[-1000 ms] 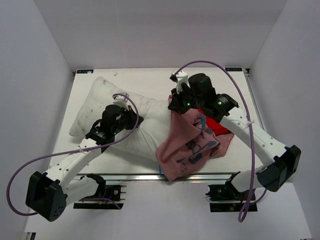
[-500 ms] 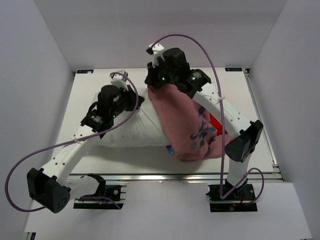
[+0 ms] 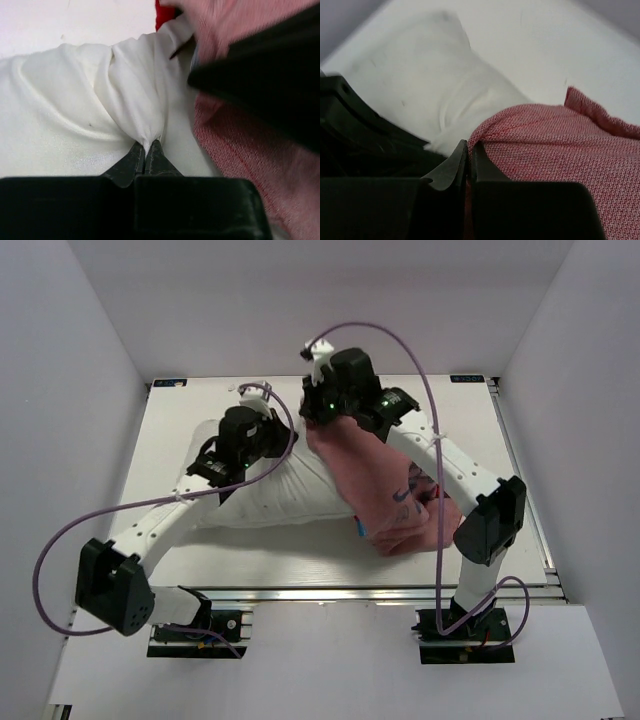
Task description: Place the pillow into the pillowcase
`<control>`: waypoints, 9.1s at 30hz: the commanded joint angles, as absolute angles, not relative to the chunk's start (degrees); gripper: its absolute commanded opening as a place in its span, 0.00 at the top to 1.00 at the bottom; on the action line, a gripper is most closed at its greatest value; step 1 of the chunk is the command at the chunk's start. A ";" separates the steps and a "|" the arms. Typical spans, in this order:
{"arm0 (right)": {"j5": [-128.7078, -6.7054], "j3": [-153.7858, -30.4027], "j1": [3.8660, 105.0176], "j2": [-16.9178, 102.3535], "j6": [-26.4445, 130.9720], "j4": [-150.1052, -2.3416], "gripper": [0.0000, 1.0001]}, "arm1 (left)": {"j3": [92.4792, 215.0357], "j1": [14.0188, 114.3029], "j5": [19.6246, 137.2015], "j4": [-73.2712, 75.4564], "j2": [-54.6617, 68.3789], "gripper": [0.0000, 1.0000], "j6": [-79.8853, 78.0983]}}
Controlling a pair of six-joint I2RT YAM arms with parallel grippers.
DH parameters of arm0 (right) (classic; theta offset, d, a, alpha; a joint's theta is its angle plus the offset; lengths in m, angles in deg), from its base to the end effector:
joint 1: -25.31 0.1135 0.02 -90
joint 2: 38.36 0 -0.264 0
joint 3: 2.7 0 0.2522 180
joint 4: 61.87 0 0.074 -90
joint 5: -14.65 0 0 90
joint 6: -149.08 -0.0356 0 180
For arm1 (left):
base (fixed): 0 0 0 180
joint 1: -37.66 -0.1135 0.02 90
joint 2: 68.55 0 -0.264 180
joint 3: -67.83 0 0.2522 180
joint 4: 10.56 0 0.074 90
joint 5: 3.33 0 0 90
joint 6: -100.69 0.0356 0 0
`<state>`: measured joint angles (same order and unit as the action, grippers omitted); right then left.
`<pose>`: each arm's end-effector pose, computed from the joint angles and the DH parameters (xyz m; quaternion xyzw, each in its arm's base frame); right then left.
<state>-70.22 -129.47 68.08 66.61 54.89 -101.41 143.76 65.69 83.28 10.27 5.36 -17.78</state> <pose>0.3110 0.2920 0.4288 -0.2915 0.7529 0.2678 0.5259 0.2661 -0.1440 0.3407 0.0141 0.8129 -0.2966 0.5011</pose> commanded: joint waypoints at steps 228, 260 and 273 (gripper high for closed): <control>-82.38 -47.15 63.72 26.67 93.53 -93.74 0.17 | 156.74 53.04 75.07 38.61 6.52 0.44 -21.83; -88.63 -69.71 50.65 0.39 103.73 -107.19 1.00 | 152.69 53.65 64.98 44.15 -6.05 0.33 -14.19; -64.63 -97.32 27.95 23.42 93.36 -117.54 1.00 | 153.93 85.89 93.06 48.02 -3.51 0.26 -1.73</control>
<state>-72.74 -93.98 28.50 22.15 96.44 -114.04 152.72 80.14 80.74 46.96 -4.04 -6.85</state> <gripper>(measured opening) 0.026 0.735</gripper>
